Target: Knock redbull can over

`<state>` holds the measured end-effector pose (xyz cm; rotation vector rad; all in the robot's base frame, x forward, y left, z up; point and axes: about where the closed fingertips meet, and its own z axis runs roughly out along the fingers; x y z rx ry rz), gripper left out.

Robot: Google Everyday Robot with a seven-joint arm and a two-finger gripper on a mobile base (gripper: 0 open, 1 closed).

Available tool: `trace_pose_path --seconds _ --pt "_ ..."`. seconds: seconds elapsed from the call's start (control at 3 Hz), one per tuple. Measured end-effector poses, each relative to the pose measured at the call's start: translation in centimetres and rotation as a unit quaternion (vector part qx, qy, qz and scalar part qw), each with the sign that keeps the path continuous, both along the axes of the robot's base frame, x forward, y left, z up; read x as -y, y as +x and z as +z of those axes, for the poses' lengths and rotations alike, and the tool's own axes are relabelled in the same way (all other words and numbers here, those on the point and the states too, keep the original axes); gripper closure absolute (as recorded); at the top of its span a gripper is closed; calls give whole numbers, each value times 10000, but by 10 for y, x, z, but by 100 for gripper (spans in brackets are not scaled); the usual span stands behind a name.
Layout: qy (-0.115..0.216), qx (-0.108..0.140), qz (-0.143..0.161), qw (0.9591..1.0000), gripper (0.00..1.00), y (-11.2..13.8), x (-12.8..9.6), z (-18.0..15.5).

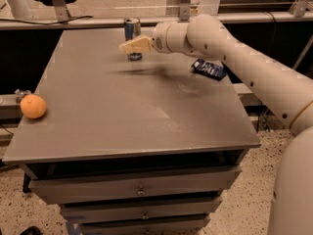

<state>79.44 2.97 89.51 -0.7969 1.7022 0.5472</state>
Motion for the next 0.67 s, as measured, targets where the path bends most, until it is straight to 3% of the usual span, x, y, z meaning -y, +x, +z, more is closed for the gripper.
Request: trace_pose_path --seconds 0.67 --pt "334 -176 110 9992 40 25 -28 -10"
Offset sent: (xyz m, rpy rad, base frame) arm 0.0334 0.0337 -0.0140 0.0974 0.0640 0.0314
